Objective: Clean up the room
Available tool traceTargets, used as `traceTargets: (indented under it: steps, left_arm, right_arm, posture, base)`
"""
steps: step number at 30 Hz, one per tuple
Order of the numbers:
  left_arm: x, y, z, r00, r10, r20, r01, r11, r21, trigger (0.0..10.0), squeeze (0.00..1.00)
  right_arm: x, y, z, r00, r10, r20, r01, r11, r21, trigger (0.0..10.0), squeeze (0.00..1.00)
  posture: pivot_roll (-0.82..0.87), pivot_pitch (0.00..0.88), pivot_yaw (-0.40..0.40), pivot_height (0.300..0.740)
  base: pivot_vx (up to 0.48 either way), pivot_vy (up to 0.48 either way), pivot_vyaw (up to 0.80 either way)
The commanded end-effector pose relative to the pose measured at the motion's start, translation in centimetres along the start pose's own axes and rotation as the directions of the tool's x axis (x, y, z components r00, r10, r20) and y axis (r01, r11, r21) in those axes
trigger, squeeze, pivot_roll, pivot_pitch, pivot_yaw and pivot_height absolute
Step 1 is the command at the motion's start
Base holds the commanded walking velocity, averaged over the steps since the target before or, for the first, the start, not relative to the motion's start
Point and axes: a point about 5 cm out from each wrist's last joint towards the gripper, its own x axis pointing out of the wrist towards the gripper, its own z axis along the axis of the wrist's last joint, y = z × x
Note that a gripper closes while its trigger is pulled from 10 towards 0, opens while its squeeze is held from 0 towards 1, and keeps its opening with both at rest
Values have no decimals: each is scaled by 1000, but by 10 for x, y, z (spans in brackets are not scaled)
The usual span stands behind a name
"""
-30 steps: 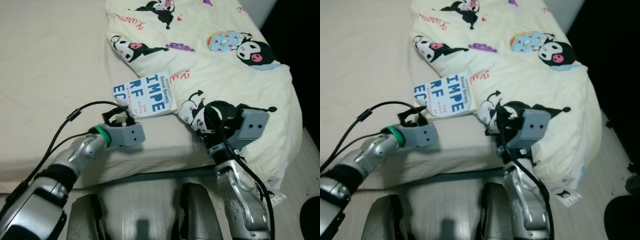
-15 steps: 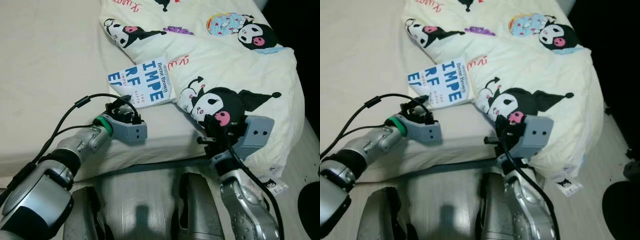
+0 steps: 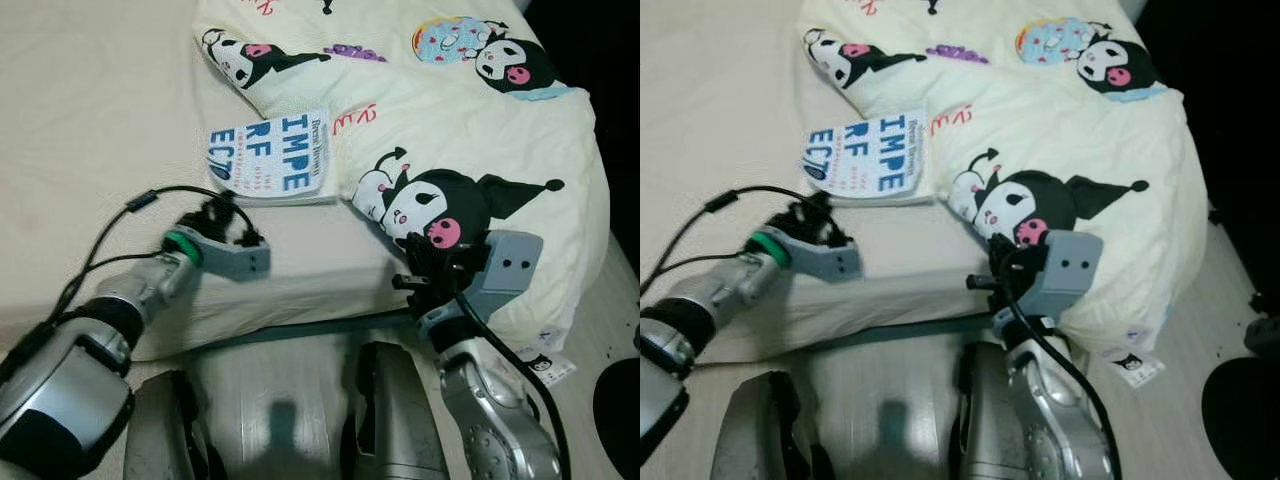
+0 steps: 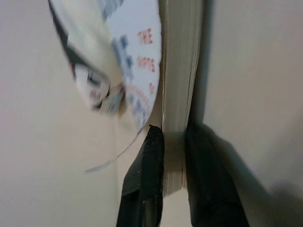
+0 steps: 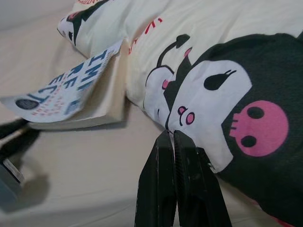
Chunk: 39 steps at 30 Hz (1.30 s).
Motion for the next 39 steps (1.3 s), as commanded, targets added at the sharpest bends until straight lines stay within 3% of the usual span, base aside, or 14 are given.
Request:
traceTargets:
  steps: [1,8,16,17,19,22,24,26,29,30,33,34,35,39]
  left_arm:
    - [-6,-5,-8,999,-6,-37,7,1000,9,0,0]
    - [-12,-8,-14,999,0,-44,1,1000,6,0,0]
    - [-13,8,-12,981,193,-19,-194,975,-108,0,0]
    - [-18,16,-17,955,293,-56,-298,942,-156,10000,0]
    - [-28,21,-28,923,366,-122,-383,906,-181,10000,0]
    - [-72,30,-65,856,439,-272,-485,864,-131,10000,0]
    - [-72,30,-65,856,439,-272,-485,864,-131,10000,0]
    - [-95,30,-83,852,425,-306,-468,880,-83,10000,0]
    - [-114,30,-100,846,407,-344,-446,894,-38,10000,0]
    - [-114,30,-100,846,407,-344,-446,894,-38,10000,0]
    - [-119,32,-104,835,416,-360,-457,889,-35,10000,0]
    - [-119,32,-104,835,416,-360,-457,889,-35,10000,0]
    - [-116,34,-101,833,423,-358,-468,883,-44,10000,0]
    - [-116,40,-92,830,424,-362,-475,878,-63,10000,0]
  right_arm:
    - [-3,0,-1,1000,-1,-10,1,1000,3,10000,0]
    - [1,1,-2,1000,11,-10,-11,1000,4,10000,0]
    - [8,-2,-4,1000,3,5,-3,1000,-1,10000,0]
    - [15,-9,3,998,-37,47,38,999,-20,10000,0]
    - [23,-20,15,991,-81,108,90,993,-79,10000,0]
    - [28,-58,49,949,-161,272,250,908,-337,10000,0]
    - [28,-58,49,949,-161,272,250,908,-337,10000,0]
    - [24,-80,57,929,-203,311,333,824,-459,10000,0]
    - [17,-108,58,894,-300,332,438,738,-514,10000,0]
    - [17,-108,58,894,-300,332,438,738,-514,10000,0]
    - [17,-136,34,878,-415,239,447,531,-719,10000,0]
    - [17,-136,34,878,-415,239,447,531,-719,10000,0]
    - [20,-140,22,879,-431,206,403,438,-803,10000,0]
    - [22,-145,-7,871,-482,94,313,397,-863,10000,0]
  posture:
    - [-236,375,28,505]
    - [-217,345,26,505]
    - [-171,281,47,505]
    - [-157,263,53,505]
    - [-134,242,54,505]
    - [-90,208,50,505]
    - [-90,208,50,505]
    - [-68,189,46,505]
    - [-48,173,43,505]
    - [-48,173,43,505]
    - [-34,162,50,505]
    - [-34,162,50,505]
    - [-28,162,53,505]
    - [-21,165,54,505]
  base:
    - [0,0,0]
    - [0,0,0]
    - [0,0,0]
    - [0,0,0]
    - [0,0,0]
    - [0,0,0]
    - [0,0,0]
    - [0,0,0]
    - [0,0,0]
    - [0,0,0]
    - [0,0,0]
    - [0,0,0]
    - [0,0,0]
    - [0,0,0]
